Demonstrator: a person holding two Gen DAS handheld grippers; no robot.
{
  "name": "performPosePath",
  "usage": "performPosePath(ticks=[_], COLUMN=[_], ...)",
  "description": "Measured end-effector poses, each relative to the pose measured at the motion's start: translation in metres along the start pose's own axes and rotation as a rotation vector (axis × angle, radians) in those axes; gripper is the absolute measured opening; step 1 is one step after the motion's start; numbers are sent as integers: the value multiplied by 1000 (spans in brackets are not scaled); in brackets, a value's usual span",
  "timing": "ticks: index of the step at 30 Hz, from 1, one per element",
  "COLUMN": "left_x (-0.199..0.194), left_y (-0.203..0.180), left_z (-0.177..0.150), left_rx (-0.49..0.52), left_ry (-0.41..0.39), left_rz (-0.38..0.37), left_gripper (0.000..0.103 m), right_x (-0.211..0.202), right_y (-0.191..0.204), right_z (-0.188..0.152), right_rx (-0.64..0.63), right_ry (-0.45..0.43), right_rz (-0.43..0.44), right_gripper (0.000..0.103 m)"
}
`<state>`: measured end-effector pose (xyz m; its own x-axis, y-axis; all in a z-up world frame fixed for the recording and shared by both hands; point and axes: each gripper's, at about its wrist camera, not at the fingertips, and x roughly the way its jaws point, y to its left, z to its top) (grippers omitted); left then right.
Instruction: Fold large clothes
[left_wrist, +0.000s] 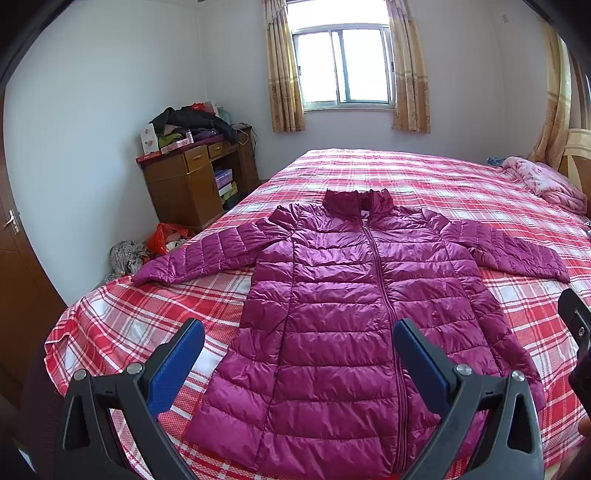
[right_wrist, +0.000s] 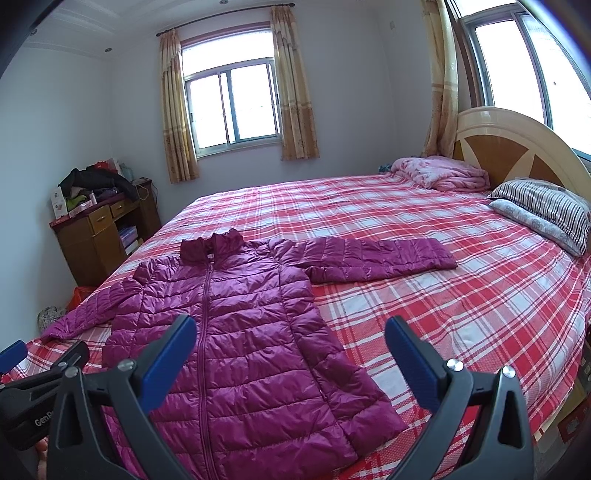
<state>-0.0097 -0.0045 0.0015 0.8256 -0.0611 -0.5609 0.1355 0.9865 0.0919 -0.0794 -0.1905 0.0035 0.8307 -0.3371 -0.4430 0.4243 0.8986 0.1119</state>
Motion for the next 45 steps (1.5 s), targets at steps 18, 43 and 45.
performPosePath(ticks=[18,43,45], left_x=[-2,17,24], left_y=[-3,-4,-5], left_z=[1,-7,-10], left_rx=[0,5,4], left_ry=[0,41,50], left_rz=[-9,-23,-37], left_gripper=[102,102,102], right_x=[1,35,45], right_y=[-1,2,-4], right_z=[-2,-15,-18], right_rx=[-10,-43,-34], right_ry=[15,138,163], right_rz=[-2,-3,-3], right_gripper=[103,103,103])
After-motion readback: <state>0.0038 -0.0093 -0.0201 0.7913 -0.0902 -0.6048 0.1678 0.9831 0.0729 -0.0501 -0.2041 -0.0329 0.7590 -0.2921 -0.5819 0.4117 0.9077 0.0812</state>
